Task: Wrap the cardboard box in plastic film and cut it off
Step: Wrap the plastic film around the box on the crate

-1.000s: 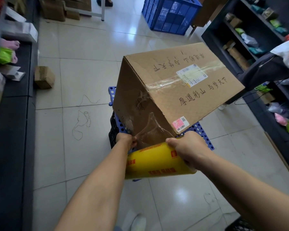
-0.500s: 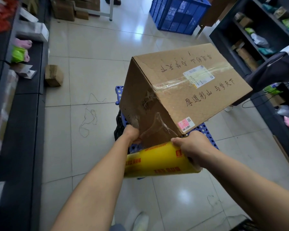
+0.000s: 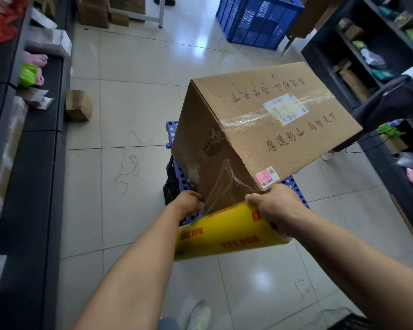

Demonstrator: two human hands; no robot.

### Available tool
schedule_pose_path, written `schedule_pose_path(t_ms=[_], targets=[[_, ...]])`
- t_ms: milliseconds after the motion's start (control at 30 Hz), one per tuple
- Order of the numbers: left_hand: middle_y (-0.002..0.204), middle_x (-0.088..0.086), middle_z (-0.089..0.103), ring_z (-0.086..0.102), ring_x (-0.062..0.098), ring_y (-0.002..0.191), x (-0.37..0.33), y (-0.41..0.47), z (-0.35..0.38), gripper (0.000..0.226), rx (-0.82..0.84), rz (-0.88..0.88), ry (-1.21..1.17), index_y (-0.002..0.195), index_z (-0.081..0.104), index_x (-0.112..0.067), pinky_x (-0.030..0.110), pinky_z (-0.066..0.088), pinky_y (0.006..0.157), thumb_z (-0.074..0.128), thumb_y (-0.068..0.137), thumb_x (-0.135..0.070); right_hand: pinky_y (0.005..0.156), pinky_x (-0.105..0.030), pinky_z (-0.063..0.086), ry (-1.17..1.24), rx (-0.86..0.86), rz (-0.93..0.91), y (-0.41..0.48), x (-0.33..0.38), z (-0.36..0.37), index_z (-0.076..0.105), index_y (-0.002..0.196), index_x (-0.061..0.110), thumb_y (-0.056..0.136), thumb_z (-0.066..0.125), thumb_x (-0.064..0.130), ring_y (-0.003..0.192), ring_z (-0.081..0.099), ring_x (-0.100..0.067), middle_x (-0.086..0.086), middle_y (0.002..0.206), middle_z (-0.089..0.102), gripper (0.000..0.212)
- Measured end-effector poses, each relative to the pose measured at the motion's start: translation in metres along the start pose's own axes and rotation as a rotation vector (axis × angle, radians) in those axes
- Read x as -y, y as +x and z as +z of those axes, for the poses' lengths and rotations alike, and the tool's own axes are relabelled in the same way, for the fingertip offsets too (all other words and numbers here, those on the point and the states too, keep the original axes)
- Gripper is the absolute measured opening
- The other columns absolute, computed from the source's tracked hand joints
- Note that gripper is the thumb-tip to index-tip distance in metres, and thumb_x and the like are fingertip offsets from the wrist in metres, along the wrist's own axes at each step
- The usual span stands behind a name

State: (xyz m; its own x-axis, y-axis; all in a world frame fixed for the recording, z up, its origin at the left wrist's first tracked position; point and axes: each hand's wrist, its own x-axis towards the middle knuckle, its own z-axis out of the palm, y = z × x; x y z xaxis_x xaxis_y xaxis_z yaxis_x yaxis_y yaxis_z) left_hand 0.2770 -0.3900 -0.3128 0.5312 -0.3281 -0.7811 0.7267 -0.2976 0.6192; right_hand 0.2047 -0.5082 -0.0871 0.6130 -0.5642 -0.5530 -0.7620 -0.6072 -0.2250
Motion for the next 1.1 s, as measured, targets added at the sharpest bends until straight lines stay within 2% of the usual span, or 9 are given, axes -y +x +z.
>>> schedule_pose_path(t_ms=[167,267,333,500,633,833,933,1033,1100], targets=[[0.087,0.01,0.065,0.052,0.014,0.063,-0.002,-0.005,-0.001,0.031,0.058,-0.014,0.128,0.105,0.065,-0.002,0.023,0.042,0.056,0.036,0.096,0.003,0.086,-0.044,0.053,-0.012,-0.006,0.01,0.0,0.0,-0.001,0.055,0.103,0.007,0.085,0.065,0.041,0.091,0.059,-0.029,-0.012,0.097,0.059,0.04],[0.092,0.009,0.065,0.056,0.016,0.075,0.003,-0.008,-0.012,0.025,0.157,-0.022,0.254,0.097,0.07,-0.008,0.027,0.049,0.068,0.048,0.092,0.003,0.084,-0.043,0.053,-0.011,-0.004,0.01,0.001,0.0,-0.001,0.055,0.1,0.007,0.085,0.065,0.041,0.089,0.059,-0.028,-0.012,0.096,0.059,0.039],[0.086,0.007,0.063,0.055,0.015,0.074,0.006,-0.008,-0.015,0.018,0.13,-0.002,0.287,0.092,0.069,-0.009,0.025,0.048,0.067,0.054,0.091,0.002,0.084,-0.043,0.053,-0.009,0.001,0.013,0.0,0.001,-0.001,0.055,0.098,0.007,0.085,0.064,0.041,0.09,0.059,-0.028,-0.012,0.096,0.059,0.037],[0.072,0.011,0.058,0.049,0.017,0.056,0.008,-0.002,-0.009,0.019,-0.131,0.045,0.016,0.081,0.066,-0.007,0.027,0.047,0.056,0.053,0.095,-0.003,0.085,-0.045,0.053,-0.018,-0.023,-0.004,-0.002,0.0,0.001,0.055,0.094,0.008,0.086,0.062,0.039,0.089,0.06,-0.029,-0.012,0.094,0.059,0.033],[0.084,0.013,0.063,0.06,0.021,0.06,0.009,0.0,0.008,0.017,-0.245,0.014,-0.255,0.083,0.065,-0.01,0.029,0.055,0.057,0.054,0.095,-0.006,0.083,-0.044,0.054,-0.029,-0.035,-0.01,-0.004,-0.001,0.003,0.053,0.088,0.009,0.088,0.061,0.039,0.088,0.06,-0.028,-0.01,0.088,0.057,0.031],[0.09,0.012,0.064,0.064,0.023,0.074,0.007,-0.001,0.015,0.015,-0.257,0.005,-0.43,0.089,0.065,-0.007,0.029,0.056,0.057,0.053,0.093,0.0,0.078,-0.041,0.049,0.035,0.057,0.022,-0.012,0.001,-0.003,0.052,0.105,0.003,0.081,0.068,0.046,0.096,0.057,-0.032,-0.014,0.103,0.057,0.052],[0.086,0.011,0.062,0.063,0.023,0.071,0.002,-0.004,0.015,0.013,-0.231,-0.013,-0.445,0.091,0.064,-0.004,0.031,0.057,0.058,0.053,0.093,0.002,0.078,-0.042,0.046,0.072,0.143,0.036,-0.016,0.004,-0.007,0.05,0.118,0.001,0.075,0.077,0.038,0.102,0.056,-0.033,-0.015,0.111,0.056,0.063],[0.089,0.011,0.063,0.064,0.022,0.068,0.001,-0.004,0.013,0.012,-0.203,-0.032,-0.444,0.093,0.064,-0.006,0.03,0.058,0.055,0.055,0.092,0.002,0.082,-0.042,0.048,0.052,0.179,0.011,-0.019,0.004,-0.006,0.049,0.119,0.001,0.079,0.076,0.027,0.101,0.055,-0.032,-0.015,0.112,0.054,0.055],[0.089,0.011,0.063,0.065,0.021,0.067,0.001,-0.006,0.013,0.012,-0.197,-0.037,-0.434,0.094,0.064,-0.007,0.027,0.058,0.051,0.055,0.092,0.0,0.076,-0.038,0.048,-0.011,0.161,-0.038,-0.022,0.001,-0.001,0.049,0.111,0.004,0.085,0.067,0.028,0.096,0.054,-0.028,-0.011,0.099,0.051,0.04]])
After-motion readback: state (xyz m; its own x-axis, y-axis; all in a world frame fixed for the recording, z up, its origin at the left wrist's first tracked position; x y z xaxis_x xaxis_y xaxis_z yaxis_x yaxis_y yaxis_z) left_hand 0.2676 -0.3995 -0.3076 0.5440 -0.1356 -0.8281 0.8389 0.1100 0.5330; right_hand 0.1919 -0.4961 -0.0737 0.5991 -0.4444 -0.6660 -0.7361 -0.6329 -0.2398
